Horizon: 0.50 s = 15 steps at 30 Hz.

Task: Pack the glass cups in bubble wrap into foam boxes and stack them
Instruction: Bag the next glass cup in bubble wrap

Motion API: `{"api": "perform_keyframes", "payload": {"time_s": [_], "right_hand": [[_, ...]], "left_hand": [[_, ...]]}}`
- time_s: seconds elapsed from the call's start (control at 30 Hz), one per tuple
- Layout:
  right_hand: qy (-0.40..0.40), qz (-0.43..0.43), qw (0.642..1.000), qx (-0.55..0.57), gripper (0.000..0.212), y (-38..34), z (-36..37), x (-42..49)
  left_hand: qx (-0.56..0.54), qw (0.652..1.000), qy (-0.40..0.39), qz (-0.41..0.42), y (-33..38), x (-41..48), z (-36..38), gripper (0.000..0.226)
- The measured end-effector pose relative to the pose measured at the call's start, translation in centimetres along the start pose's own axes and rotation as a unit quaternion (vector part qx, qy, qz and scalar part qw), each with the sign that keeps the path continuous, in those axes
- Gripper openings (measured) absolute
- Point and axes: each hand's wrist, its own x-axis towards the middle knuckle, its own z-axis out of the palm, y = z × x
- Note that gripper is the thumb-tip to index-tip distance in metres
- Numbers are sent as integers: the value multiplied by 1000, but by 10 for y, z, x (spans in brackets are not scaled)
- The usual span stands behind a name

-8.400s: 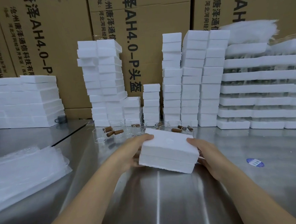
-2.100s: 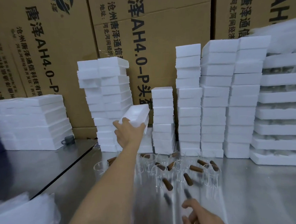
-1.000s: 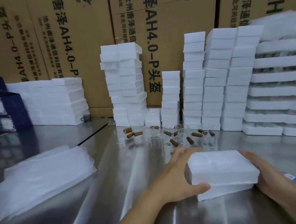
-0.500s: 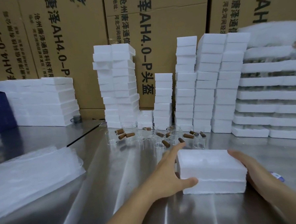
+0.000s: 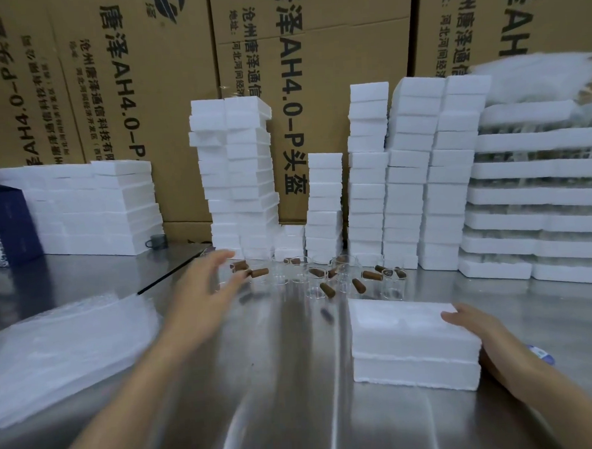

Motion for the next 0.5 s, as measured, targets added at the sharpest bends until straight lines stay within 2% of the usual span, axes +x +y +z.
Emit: {"api": "perform_keyframes", "payload": {"time_s": [0.07,0.13,0.2,0.27,0.33,0.5], "right_hand": [[-16,-6,1000,-2,70,2,-4,0],[-11,-8,1000,-4,68,-1,-4,-2],[-9,-7,1000,0,72,-2,-2,-6],[-3,-8,1000,2,72,-8,3,-13],[-4,-15,1000,5,65,-13,7,-17],[-12,-27,999,-17,57,-17,10,-22]], "left_hand": [[224,974,25,-33,-43,3,-44,43],[367,921,17,-132,-91,3,-78,57],[424,874,-65,-229,-132,-4,-96,77],[439,847,-140,-265,-160,-12,-99,82],[421,856,-153,-258,-170,-14,-98,74],[366,886,-113,-261,-145,1,-98,59]]}}
